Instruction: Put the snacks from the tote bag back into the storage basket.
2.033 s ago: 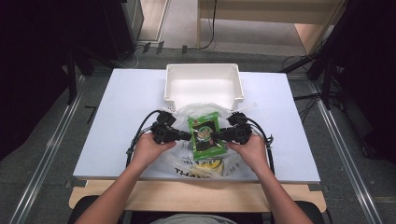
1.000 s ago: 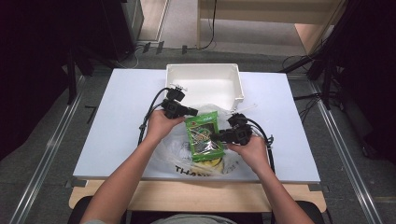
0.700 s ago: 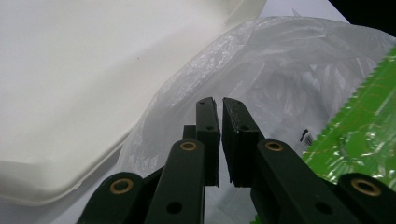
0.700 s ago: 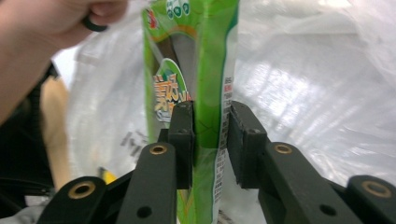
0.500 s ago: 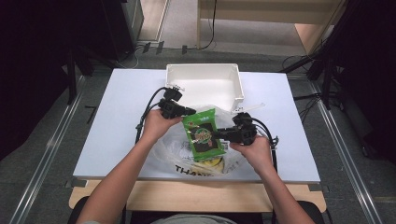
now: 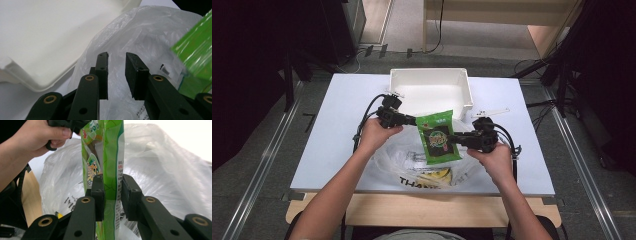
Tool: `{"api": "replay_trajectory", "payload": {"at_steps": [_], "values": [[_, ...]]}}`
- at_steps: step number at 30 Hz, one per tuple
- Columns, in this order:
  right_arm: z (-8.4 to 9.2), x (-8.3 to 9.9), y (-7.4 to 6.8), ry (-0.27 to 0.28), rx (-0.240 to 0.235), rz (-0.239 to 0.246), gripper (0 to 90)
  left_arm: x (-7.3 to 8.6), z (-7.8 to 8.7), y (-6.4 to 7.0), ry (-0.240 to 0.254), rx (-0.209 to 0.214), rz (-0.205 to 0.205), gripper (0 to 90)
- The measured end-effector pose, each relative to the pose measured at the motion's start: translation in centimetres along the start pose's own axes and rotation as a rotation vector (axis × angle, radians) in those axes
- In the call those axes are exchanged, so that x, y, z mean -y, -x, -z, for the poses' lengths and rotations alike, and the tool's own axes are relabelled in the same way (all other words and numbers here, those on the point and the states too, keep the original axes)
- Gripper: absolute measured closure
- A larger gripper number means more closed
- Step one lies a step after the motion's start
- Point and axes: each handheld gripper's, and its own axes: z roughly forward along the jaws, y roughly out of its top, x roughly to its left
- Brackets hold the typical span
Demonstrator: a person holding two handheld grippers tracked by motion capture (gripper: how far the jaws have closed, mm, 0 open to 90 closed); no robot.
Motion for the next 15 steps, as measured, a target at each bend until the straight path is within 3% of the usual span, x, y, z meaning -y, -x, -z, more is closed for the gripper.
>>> {"api": "replay_trajectory", "payload": {"at_steps": [15], "values": [[1.2, -0.2, 0.8, 0.046, 0.043, -0.004, 75.3, 1.3, 1.4, 1.1, 0.0, 0.015, -0.014, 59.1]]}}
